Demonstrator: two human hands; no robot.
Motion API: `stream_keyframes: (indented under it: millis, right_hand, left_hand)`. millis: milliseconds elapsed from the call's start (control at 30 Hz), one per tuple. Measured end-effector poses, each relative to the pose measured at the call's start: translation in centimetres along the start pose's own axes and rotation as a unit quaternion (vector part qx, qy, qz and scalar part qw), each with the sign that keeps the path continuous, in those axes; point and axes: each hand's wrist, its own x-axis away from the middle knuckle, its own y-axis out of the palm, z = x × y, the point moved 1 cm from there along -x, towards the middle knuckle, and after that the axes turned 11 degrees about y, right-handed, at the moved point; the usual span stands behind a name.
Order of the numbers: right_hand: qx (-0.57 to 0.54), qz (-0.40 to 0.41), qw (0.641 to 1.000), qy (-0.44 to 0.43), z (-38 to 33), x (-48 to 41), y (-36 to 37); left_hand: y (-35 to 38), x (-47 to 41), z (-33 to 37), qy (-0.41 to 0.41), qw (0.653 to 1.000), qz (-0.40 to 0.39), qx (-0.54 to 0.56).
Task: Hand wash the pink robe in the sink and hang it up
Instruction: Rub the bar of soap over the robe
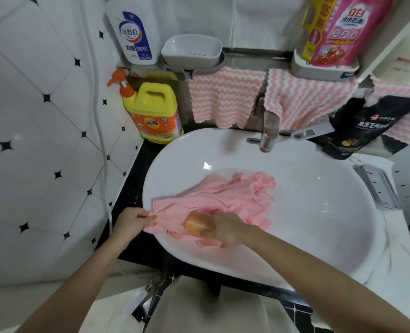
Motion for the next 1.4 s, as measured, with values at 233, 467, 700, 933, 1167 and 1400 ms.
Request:
stream_keyframes:
  millis: [233, 467, 700, 933, 1167, 1400]
  right_hand:
    - [0.037, 0.006, 0.997, -0.061, -2.2, -2.8, 2.6]
    - [0.049, 0.016, 0.998, -0.019, 0.7, -2.2, 0.8]
    - [0.017, -0.021, 0.999, -0.043, -2.0, -1.8, 2.2]
    - [-0.068, -0.083, 0.993, 0.039, 3.7, 0.6, -4.6]
    - [-0.048, 0.014, 0.996, -0.078, -5.2, -2.2, -0.6]
    - [0.15, -0.054, 0.986, -0.053, 1.3, 0.2, -1.6]
  left_hand:
    - [0.2, -0.2, 0.1, -0.105, 0.988, 0.052, 0.097]
    - [-1.4, 0.1, 0.1, -0.036, 0.997, 0.04, 0.055]
    - [-1.6, 0.0, -0.6, 0.012, 0.998, 0.046, 0.049]
    - [-1.2, 0.0, -0.7, 0.031, 0.995, 0.077, 0.045]
    - [-0.3, 0.0, -0.5, 0.042, 0.996, 0.067, 0.034]
    - [-1.6, -0.3, -1.2, 0.034, 0.992, 0.111, 0.04]
